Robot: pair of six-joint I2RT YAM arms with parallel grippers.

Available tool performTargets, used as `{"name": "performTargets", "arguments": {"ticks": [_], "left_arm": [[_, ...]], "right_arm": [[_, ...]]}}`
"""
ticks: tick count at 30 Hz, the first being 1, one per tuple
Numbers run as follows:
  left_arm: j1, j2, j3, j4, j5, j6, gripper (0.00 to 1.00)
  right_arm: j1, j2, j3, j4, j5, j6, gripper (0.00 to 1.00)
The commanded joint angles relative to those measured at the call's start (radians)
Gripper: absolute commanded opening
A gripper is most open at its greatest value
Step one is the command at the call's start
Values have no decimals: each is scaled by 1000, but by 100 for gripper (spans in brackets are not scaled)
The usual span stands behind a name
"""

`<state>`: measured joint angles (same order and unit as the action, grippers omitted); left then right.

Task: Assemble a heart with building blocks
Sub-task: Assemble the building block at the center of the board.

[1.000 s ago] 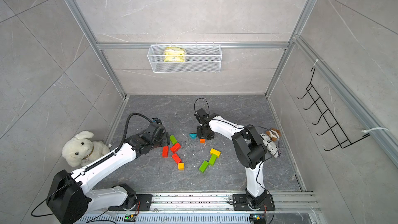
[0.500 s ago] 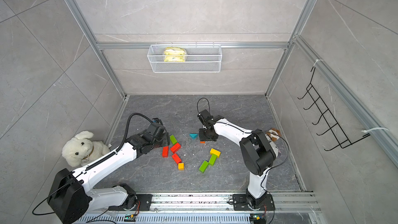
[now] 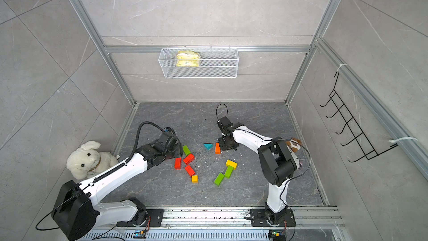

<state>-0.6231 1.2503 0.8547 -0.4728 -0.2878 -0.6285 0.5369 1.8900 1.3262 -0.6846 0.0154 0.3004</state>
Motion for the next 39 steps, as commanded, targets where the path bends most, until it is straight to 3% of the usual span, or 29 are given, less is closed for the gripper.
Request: {"name": "performTargets", "arguments": {"ticks": [1, 10, 39], "left_arm": [[-1, 7, 39, -18, -21, 20, 65], [0, 11, 26, -11, -22, 11, 65], [0, 23, 1, 7, -17, 4, 64]], "right_arm": [[4, 59, 14, -17, 0, -22, 32], [40, 79, 24, 11, -60, -23, 33], [77, 133, 110, -5, -34, 2, 34]]}}
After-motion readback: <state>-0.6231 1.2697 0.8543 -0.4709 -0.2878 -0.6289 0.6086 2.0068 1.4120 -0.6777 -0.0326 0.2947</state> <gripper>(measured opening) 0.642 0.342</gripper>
